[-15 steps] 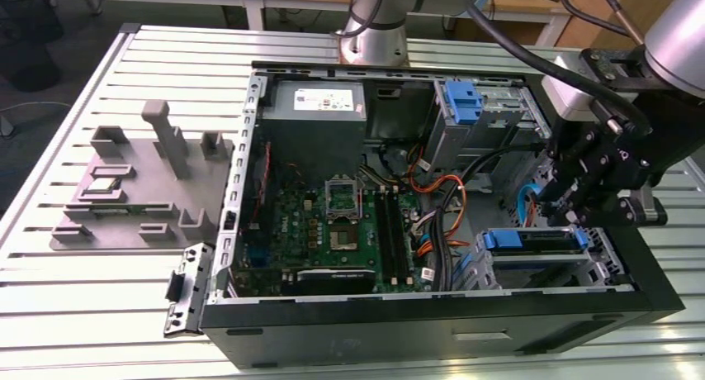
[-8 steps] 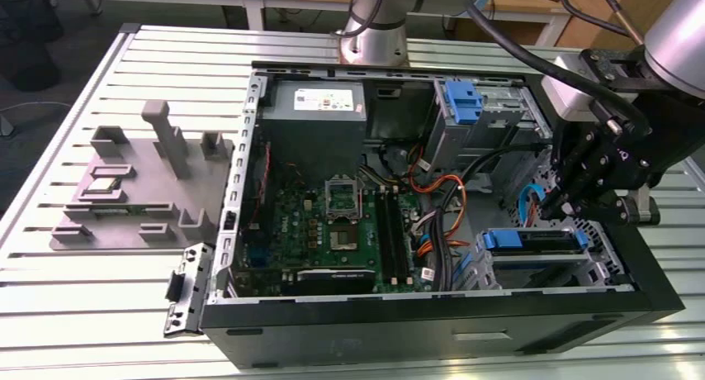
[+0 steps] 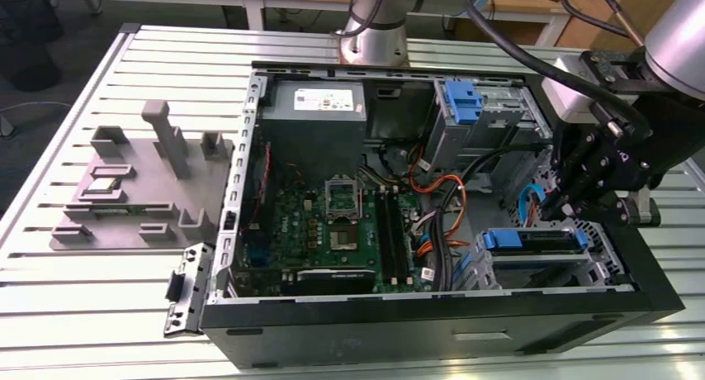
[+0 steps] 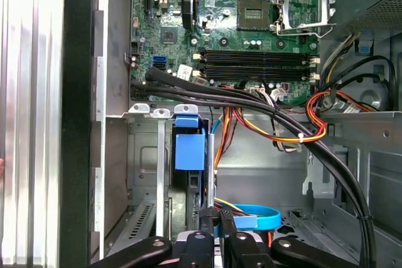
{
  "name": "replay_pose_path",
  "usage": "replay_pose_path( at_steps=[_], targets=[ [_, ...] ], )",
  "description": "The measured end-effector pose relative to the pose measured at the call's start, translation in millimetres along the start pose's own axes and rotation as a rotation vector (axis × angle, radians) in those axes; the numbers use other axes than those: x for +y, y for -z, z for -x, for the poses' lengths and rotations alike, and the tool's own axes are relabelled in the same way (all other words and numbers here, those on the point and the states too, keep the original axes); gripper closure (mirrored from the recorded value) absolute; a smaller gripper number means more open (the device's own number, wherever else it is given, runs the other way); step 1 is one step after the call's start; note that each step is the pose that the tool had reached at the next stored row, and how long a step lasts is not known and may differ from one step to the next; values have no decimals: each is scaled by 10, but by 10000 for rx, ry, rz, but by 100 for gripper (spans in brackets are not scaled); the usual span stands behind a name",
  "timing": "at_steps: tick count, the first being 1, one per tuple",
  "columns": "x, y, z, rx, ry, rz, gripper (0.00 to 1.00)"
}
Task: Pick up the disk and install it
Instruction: 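Insert the first disk wire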
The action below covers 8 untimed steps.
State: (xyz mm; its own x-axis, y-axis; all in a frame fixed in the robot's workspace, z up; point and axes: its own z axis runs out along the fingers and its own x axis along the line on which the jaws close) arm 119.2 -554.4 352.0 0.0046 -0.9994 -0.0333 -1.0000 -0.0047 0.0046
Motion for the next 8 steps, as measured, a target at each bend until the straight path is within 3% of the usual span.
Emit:
replay_pose_path(
  at_steps=[4, 8],
  targets=[
    [27, -22, -57, 1, 15, -147, 84],
    [65, -55, -67, 0, 59, -260, 84]
  ],
)
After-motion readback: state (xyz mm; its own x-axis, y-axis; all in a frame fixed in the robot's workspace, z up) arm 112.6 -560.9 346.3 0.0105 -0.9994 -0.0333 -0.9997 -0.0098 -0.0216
